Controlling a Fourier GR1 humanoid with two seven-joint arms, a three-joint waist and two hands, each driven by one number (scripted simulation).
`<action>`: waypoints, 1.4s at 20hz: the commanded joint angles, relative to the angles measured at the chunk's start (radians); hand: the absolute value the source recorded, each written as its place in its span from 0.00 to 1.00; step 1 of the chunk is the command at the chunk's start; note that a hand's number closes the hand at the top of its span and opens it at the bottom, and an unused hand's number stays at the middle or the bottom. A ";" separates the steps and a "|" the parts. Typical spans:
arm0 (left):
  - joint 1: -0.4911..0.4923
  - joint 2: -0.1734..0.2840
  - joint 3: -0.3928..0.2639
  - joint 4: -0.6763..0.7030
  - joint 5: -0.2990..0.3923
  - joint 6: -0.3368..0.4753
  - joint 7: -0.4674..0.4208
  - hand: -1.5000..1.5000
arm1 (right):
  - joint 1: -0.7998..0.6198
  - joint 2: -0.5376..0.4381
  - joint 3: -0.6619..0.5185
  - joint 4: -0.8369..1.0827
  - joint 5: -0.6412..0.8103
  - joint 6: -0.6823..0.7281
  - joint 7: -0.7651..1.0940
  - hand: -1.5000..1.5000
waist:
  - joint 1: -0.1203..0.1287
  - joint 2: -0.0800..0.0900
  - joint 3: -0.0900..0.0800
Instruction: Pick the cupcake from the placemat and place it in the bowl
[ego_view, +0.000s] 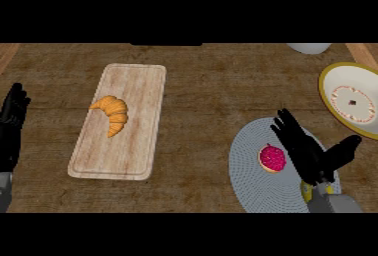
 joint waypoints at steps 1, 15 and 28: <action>-0.005 -0.065 -0.062 -0.029 -0.025 -0.025 0.001 0.50 | -0.040 -0.070 -0.029 -0.048 0.001 0.043 0.021 1.00 | -0.003 -0.011 0.015; -0.111 -0.251 -0.322 -0.157 0.027 -0.231 0.144 0.50 | -0.221 -0.274 0.099 -0.044 0.490 0.075 -0.296 0.00 | 0.011 -0.008 0.016; -0.119 -0.265 -0.318 -0.150 0.012 -0.239 0.153 0.50 | -0.427 -0.581 0.354 -0.175 0.699 0.544 0.121 0.00 | 0.022 -0.011 0.010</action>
